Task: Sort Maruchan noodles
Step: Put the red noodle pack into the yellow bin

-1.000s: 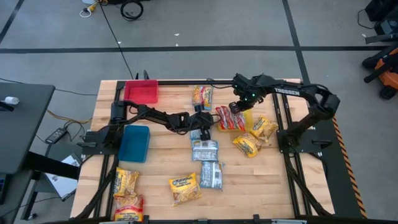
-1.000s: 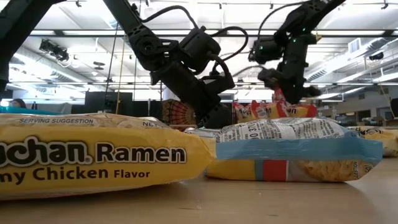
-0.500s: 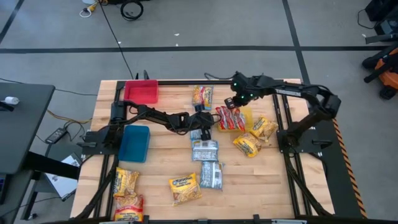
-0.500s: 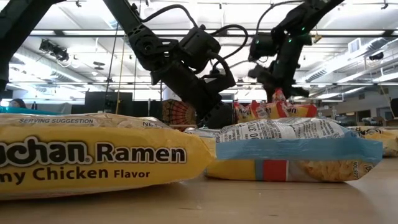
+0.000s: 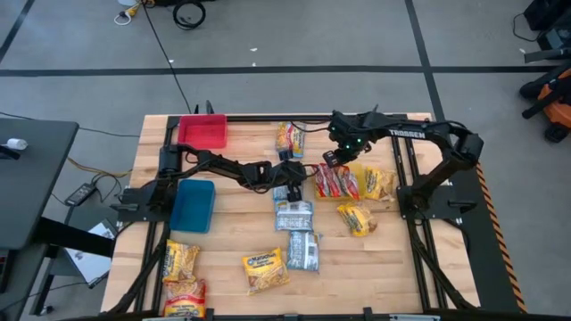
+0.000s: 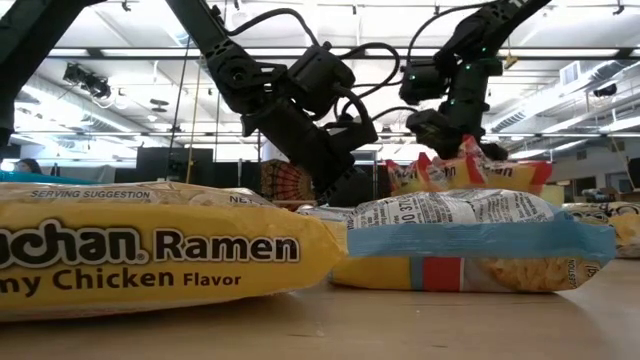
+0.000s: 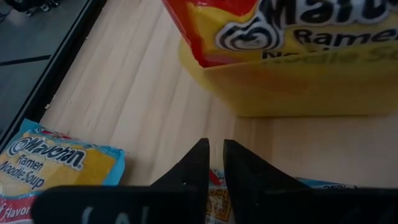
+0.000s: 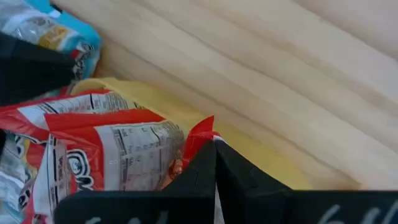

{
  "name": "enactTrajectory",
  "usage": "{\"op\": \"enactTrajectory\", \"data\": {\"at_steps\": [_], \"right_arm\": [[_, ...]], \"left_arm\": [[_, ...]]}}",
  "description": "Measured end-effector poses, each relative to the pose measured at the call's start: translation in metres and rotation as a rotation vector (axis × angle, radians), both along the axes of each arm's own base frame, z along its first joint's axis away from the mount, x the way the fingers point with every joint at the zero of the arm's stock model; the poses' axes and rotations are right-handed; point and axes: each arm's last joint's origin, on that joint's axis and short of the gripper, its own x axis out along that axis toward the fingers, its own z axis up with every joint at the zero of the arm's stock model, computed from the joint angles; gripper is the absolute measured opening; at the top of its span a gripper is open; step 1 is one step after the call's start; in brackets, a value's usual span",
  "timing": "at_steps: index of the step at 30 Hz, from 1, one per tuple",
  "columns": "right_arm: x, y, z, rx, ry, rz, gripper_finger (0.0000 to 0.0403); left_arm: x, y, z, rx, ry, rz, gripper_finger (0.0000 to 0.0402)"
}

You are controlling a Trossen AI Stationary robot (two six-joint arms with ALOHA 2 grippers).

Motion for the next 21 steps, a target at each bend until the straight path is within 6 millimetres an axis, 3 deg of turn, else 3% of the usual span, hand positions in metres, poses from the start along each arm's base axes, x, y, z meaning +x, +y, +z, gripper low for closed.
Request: {"op": "enactTrajectory", "data": {"at_steps": [6,11,21], "right_arm": [[-0.007,0.009,0.019,-0.038,-0.052,-0.004,0.0008],[-0.007,0.022,0.024,-0.029,-0.04,0.007,0.0008],[0.011,0.028,-0.012,0.014,0.103,0.044,0.0008]], "left_arm": [[0.001,-0.004,0.0,-0.005,-0.005,-0.005,0.0052],[0.002,-0.017,0.0,-0.017,-0.013,-0.027,0.0052],[0.002,-0.044,0.02,0.013,-0.059,-0.052,0.0052]]}}
